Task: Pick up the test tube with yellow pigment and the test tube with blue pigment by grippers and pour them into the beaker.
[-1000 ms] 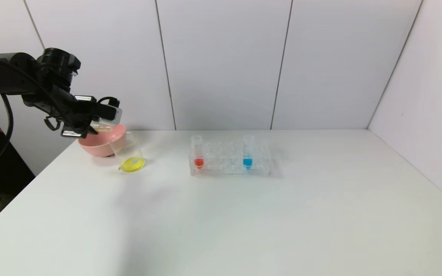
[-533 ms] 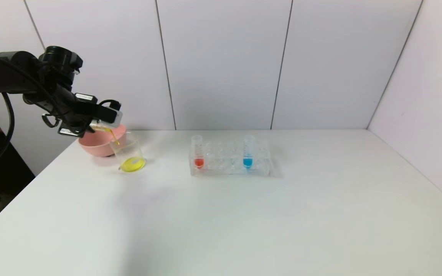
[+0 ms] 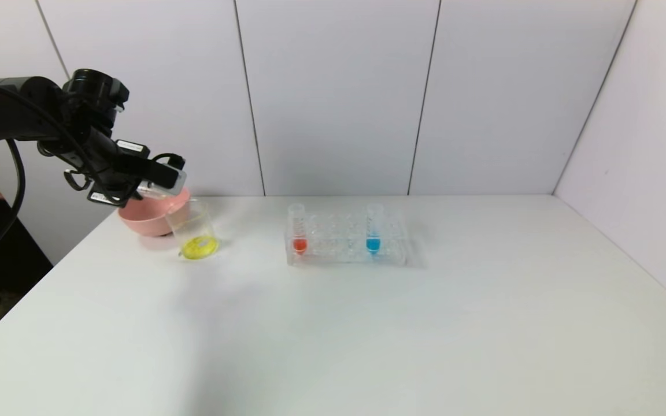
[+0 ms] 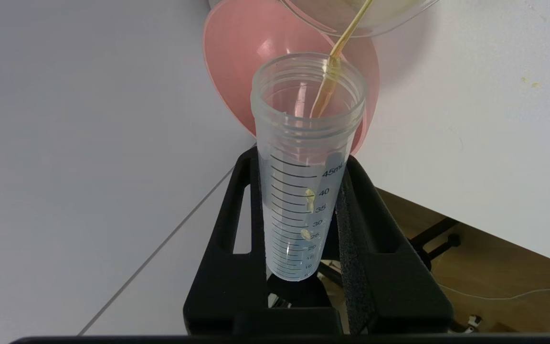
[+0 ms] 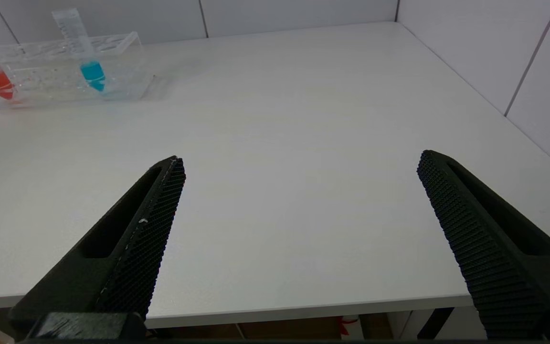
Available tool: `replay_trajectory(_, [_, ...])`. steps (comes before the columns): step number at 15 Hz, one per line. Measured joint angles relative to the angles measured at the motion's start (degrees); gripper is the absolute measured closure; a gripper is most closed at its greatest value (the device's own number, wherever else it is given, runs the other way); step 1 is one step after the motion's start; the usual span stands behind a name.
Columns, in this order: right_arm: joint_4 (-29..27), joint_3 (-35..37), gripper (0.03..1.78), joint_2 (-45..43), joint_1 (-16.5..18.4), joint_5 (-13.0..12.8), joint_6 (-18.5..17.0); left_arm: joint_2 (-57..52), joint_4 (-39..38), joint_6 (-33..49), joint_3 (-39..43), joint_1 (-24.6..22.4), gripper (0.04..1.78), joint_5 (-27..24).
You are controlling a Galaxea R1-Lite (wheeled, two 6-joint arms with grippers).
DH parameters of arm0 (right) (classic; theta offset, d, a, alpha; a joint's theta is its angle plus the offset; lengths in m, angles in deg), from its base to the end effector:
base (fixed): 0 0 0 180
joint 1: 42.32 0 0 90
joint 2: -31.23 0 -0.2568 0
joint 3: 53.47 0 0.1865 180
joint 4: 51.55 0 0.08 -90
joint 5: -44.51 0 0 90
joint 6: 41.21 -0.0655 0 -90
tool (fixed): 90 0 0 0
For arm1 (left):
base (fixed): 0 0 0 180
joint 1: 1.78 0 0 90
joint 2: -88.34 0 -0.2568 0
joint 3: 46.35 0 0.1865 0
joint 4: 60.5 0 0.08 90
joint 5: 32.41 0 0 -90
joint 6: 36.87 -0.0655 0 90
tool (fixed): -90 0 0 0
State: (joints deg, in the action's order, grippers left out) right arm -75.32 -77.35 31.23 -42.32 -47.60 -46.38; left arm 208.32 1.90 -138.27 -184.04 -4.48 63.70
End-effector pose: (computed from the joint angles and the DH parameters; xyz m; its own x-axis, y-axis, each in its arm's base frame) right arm 0.0592 -0.0024 0.0758 0.9993 -0.0368 0.0019 0.0365 0.9953 0.0902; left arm 0.4084 0.0262 0.1771 0.7011 0.1396 -0.6993 0.7128 -0.1631 0.6821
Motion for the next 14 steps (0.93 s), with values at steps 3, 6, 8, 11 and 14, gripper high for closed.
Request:
replay_trajectory(3, [0.0,0.0,0.04,0.0,0.0,0.0,0.0,0.0,0.0,0.0,0.0,0.1,1.38,0.9])
replay_trajectory(6, [0.0,0.0,0.04,0.0,0.0,0.0,0.0,-0.1,0.0,-1.3,0.0,0.4,1.38,2.6])
replay_trajectory(8, [0.0,0.0,0.04,0.0,0.0,0.0,0.0,-0.2,0.0,-1.6,0.0,0.6,1.38,3.0])
replay_trajectory(11, [0.0,0.0,0.04,0.0,0.0,0.0,0.0,-0.2,0.2,-2.4,0.0,0.7,1.38,3.0])
replay_trajectory(14, [0.0,0.0,0.04,0.0,0.0,0.0,0.0,-1.2,0.9,-0.4,0.0,0.7,1.38,1.2])
